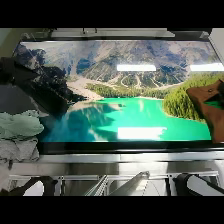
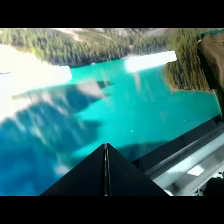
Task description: Fold the shirts.
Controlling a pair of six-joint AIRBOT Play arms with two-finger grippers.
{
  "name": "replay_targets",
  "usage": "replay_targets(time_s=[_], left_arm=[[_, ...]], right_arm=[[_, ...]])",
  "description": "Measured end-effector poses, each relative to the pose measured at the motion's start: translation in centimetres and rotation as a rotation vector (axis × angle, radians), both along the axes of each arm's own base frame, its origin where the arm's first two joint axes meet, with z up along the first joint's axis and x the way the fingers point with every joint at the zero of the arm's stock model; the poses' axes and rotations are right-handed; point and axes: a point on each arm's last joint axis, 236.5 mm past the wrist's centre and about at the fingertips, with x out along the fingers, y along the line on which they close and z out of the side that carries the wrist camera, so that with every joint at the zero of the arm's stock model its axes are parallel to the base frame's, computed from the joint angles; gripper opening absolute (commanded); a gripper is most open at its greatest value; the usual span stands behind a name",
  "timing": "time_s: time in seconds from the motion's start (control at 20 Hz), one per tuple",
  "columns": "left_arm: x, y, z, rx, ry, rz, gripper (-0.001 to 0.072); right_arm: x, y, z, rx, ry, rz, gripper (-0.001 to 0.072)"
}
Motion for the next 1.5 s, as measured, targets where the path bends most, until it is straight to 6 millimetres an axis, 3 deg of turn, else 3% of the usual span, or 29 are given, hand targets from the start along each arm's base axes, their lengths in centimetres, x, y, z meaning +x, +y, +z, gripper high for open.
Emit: replay_targets(time_s=[0.15,0.25,0.35,0.45,0.65,0.8,1.5], left_arm=[[-5.2,-2.9,-3.2,0.004,0.058,-0.047,0.0002],[-8.6,-4.6,-5.9,-0.001,0.101,-0.077,0.0003],[-11.3,-5.9,-8.1,-0.003,0.129,-0.094,0.0003],[-13.0,-6.6,-9.5,-0.004,0.132,-0.099,0.0003],[-14.4,-7.0,-10.5,0.0,0.108,-0.086,0.0003],[-14.2,-7.0,-10.5,0.0,0.083,-0.065,0.0004],[-13.7,-6.9,-10.5,-0.001,0.059,-0.039,0.0004]], right_arm=[[-2.4,9.0,-0.5,-0.006,-0.08,0.182,0.0015],[-5.0,13.6,-1.5,-0.01,-0.118,0.287,0.0015],[-6.9,16.4,-2.3,-0.006,-0.144,0.359,0.0015],[-7.9,18.1,-2.6,0.005,-0.161,0.399,0.0016],[-8.7,20.0,-2.3,0.052,-0.185,0.42,0.0015],[-8.8,20.5,-2.2,0.068,-0.191,0.422,0.0015],[-8.8,20.8,-2.1,0.081,-0.195,0.421,0.0015]])
